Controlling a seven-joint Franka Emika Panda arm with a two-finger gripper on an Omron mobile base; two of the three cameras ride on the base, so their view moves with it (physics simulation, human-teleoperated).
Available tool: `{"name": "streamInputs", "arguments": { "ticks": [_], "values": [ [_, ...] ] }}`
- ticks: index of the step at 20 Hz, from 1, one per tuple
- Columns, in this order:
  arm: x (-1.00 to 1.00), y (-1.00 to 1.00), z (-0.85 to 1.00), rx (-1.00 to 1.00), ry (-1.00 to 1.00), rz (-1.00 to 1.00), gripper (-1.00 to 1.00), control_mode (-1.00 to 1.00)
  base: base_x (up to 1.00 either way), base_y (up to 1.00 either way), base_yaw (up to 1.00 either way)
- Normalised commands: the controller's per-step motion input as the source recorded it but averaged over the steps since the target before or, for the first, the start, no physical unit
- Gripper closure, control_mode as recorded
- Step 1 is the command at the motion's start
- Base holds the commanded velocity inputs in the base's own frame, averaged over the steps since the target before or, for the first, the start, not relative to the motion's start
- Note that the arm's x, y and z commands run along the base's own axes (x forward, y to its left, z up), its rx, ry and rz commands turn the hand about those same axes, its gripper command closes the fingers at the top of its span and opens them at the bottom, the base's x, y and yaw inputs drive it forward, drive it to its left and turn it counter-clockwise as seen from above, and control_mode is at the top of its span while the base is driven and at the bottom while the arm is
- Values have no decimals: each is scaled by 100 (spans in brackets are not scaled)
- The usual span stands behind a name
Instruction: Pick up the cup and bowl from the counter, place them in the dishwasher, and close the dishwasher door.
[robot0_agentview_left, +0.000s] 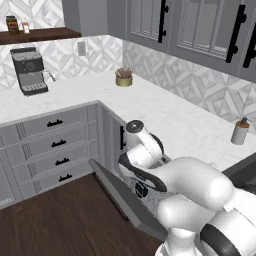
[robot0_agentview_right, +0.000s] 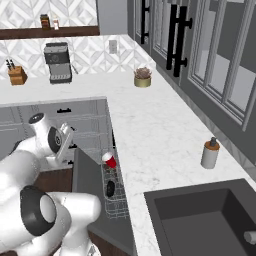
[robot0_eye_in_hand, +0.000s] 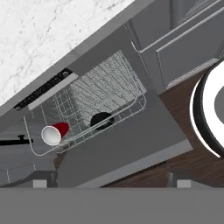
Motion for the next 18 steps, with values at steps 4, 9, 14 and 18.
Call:
{"name": "streamInputs", "arguments": {
  "ticks": [4,9,14,18],
  "values": [
    [-45,66,4,4,-1,-10,-100,-100,0,0,0],
    [-7,70,-48,5,0,-14,-100,-100,0,0,0],
    [0,72,-52,-1,0,-13,-100,-100,0,0,0],
    [0,71,-34,-12,0,-10,-100,-100,0,0,0]
  ]
}}
